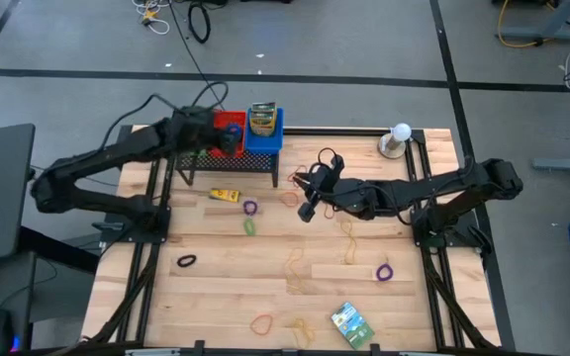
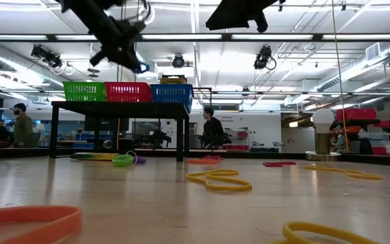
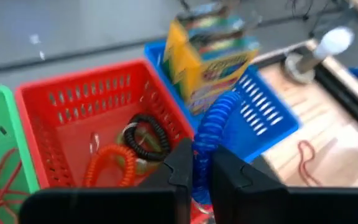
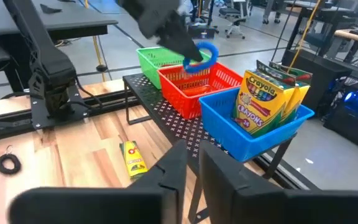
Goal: Pick & Place Office Desk Supplies
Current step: Put the blue spring rubber band into the red bin on the shelf, then put the yellow rubber band into the green bin on the shelf
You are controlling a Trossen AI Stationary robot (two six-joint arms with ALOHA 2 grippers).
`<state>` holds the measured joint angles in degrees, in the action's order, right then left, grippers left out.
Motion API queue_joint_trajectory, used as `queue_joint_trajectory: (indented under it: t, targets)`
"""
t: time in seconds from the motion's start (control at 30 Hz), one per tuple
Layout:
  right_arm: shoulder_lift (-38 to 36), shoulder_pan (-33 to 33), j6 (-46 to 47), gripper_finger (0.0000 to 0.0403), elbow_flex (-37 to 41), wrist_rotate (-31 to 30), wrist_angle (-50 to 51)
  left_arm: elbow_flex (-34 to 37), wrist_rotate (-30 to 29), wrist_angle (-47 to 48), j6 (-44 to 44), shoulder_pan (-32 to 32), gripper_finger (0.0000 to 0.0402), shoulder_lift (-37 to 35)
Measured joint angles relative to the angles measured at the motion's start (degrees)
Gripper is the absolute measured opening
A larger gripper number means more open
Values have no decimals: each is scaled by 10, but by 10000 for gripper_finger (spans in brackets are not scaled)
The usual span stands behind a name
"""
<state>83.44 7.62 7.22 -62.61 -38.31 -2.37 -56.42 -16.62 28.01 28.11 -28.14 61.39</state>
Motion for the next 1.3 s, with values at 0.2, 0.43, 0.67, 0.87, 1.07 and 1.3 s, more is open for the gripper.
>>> queue_joint_trajectory:
  t: [0.2,0.43,0.67,0.87,1.07,1.3]
  targets:
    - [0,-5,0,15,0,7,0,0,69,13,-26,-72,110,46]
    - [0,-5,0,12,0,8,0,0,84,12,-43,-83,186,50]
    - [0,-5,0,13,0,8,0,-21,79,26,-85,-80,218,33]
    - [0,-5,-1,11,0,4,13,-57,102,34,-112,-40,169,2]
    - [-1,-8,53,11,2,5,72,-19,96,17,-167,63,68,-23]
    - [-2,-18,171,4,75,52,82,65,95,-92,-95,159,8,-10]
